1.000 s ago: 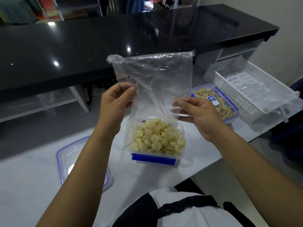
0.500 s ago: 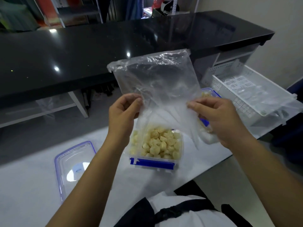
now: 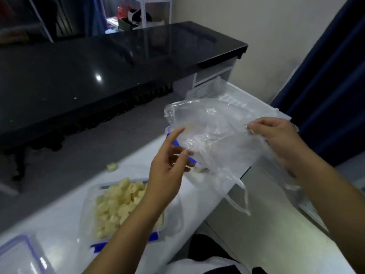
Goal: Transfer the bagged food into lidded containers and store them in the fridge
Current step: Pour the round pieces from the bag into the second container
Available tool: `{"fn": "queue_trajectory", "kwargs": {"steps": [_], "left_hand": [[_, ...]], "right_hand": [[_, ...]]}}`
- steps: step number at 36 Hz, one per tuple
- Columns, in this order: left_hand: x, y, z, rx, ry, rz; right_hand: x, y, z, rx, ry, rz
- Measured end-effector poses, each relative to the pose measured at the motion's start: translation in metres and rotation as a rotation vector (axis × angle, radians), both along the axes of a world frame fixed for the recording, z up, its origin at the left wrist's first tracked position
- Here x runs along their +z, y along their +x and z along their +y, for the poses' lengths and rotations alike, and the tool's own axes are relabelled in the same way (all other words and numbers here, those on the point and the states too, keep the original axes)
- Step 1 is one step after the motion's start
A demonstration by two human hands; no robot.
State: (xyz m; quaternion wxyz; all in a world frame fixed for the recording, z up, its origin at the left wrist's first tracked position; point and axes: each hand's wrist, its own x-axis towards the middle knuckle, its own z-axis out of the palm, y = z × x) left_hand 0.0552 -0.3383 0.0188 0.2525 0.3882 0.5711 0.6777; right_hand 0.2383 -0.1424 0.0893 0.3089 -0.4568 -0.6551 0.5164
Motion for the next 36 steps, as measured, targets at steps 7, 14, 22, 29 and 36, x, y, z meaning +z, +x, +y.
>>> {"fn": "queue_trajectory", "kwargs": {"steps": [7,14,22,29,36], "left_hand": [[0.019,0.027,0.084,-0.063,-0.088,0.175],[0.05,0.052,0.164,0.083,-0.01,0.423],[0.044,0.076,0.283,-0.135,-0.567,0.773],[-0.022,0.08,0.38,-0.194,-1.042,0.774],[-0.08,0.095,0.406,-0.351,-1.356,0.774]], "right_hand": [[0.012,0.039,0.107,0.02,0.08,-0.199],[0.016,0.054,0.211,0.064,0.101,-0.317],[-0.033,0.043,0.298,0.081,0.077,-0.428],[-0.08,0.02,0.319,0.406,0.652,-0.717],[-0.138,0.0,0.324,0.815,0.566,-1.107]]}}
